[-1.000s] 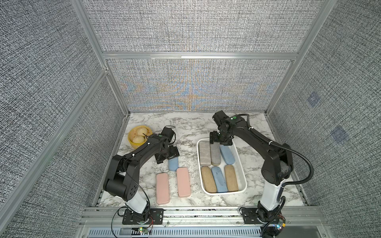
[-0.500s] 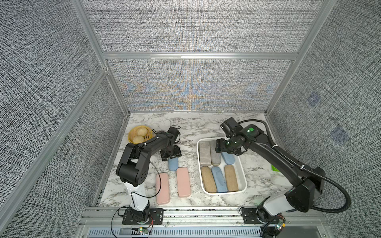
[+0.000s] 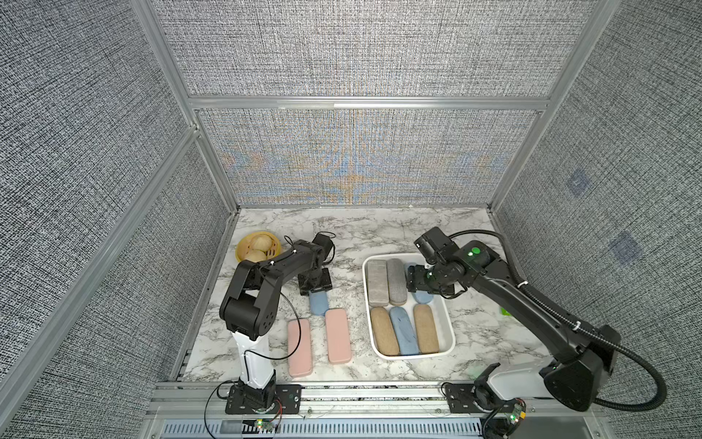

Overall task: Put the glasses cases into the storage boxes
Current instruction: Pick up the glasses case at the center of the board.

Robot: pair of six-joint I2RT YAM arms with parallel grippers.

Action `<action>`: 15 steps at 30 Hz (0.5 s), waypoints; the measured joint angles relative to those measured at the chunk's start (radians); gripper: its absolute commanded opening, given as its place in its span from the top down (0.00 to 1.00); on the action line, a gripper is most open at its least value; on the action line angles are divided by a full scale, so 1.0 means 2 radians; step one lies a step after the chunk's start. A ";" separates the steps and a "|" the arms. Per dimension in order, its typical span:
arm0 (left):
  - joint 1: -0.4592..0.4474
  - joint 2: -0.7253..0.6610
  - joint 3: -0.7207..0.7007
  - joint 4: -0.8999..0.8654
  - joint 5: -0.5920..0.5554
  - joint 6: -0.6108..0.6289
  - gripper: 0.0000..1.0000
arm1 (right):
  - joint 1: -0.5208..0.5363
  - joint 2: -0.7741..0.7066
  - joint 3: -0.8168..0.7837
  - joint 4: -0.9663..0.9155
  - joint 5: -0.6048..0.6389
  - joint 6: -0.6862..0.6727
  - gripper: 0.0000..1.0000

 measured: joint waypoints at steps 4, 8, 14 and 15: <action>0.000 0.005 0.012 -0.009 -0.005 0.002 0.42 | -0.002 -0.006 -0.005 -0.002 0.006 0.002 0.21; 0.000 0.005 0.023 -0.018 -0.014 0.005 0.43 | -0.004 -0.010 -0.006 -0.005 0.009 0.002 0.21; 0.000 -0.004 0.053 -0.039 -0.017 0.007 0.44 | -0.013 -0.019 -0.001 -0.008 0.011 0.002 0.21; -0.001 -0.008 0.058 -0.042 -0.018 0.007 0.44 | -0.014 -0.022 -0.001 -0.009 0.011 0.002 0.21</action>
